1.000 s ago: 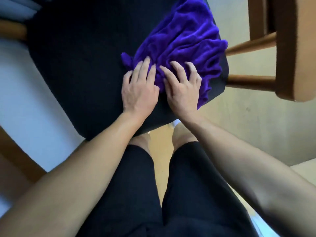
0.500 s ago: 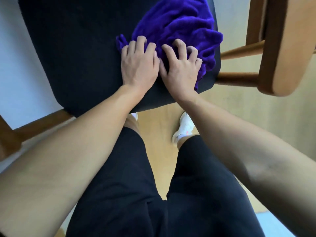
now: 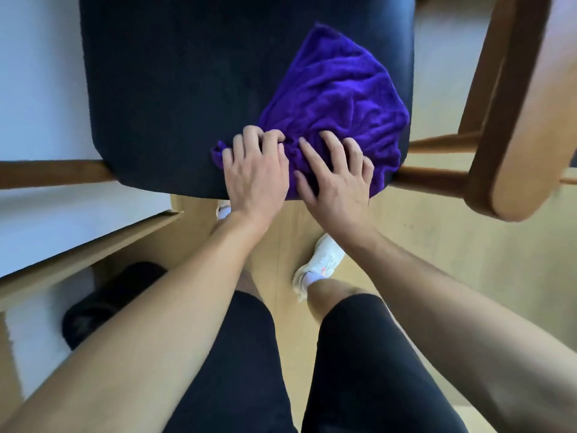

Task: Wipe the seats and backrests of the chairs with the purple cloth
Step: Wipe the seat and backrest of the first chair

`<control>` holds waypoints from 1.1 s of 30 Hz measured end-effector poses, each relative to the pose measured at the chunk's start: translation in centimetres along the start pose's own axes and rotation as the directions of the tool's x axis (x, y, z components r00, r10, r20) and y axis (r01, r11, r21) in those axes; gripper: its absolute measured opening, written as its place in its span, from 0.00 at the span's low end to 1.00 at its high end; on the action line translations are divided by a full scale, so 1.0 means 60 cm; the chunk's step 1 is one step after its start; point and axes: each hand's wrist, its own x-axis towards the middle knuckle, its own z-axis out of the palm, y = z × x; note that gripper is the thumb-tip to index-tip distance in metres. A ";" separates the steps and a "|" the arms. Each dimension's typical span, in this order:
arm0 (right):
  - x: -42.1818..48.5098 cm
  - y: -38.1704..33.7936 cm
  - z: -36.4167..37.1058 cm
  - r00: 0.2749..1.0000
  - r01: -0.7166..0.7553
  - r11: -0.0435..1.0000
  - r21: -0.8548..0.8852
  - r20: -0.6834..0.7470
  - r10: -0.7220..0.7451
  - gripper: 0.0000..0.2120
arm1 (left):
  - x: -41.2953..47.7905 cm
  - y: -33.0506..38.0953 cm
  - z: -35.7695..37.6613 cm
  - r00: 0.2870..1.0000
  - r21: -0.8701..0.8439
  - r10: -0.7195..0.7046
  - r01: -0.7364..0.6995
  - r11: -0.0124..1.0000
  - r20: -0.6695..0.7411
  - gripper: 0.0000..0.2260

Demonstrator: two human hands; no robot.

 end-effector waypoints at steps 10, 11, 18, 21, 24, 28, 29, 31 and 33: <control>0.163 -0.131 0.028 0.914 0.341 0.929 0.147 0.181 -0.364 0.25 | 0.060 -0.166 -0.031 0.932 0.076 -0.306 0.325 0.943 -0.195 0.14; 0.176 -0.136 0.028 0.917 0.347 0.926 0.145 0.156 -0.368 0.25 | 0.062 -0.170 -0.031 0.936 0.058 -0.277 0.296 0.954 -0.218 0.14; 0.148 -0.086 0.014 0.965 0.189 0.978 -0.093 0.203 -0.167 0.33 | 0.055 -0.110 0.002 0.988 -0.058 -0.142 0.146 0.988 0.065 0.27; 0.173 -0.093 0.029 0.944 0.251 0.964 -0.091 0.245 -0.222 0.31 | 0.075 -0.110 0.016 0.972 -0.003 -0.221 0.222 0.975 0.085 0.29; 0.212 -0.117 0.045 0.924 0.334 0.936 -0.108 0.232 -0.303 0.28 | 0.103 -0.128 0.024 0.957 -0.011 -0.287 0.288 0.958 0.051 0.28; 0.269 -0.155 0.061 0.892 0.426 0.901 -0.078 0.199 -0.405 0.25 | 0.142 -0.163 0.021 0.931 -0.027 -0.364 0.365 0.931 0.028 0.28; 0.287 -0.170 0.063 0.878 0.455 0.888 -0.067 0.199 -0.435 0.25 | 0.153 -0.175 0.019 0.921 -0.030 -0.389 0.390 0.921 0.016 0.28; 0.335 -0.206 0.073 0.845 0.513 0.858 -0.037 0.201 -0.496 0.25 | 0.185 -0.207 0.011 0.892 -0.047 -0.451 0.451 0.891 0.002 0.28; 0.392 -0.255 0.086 0.802 0.572 0.820 -0.011 0.216 -0.557 0.25 | 0.224 -0.249 0.003 0.844 -0.102 -0.536 0.533 0.840 -0.001 0.28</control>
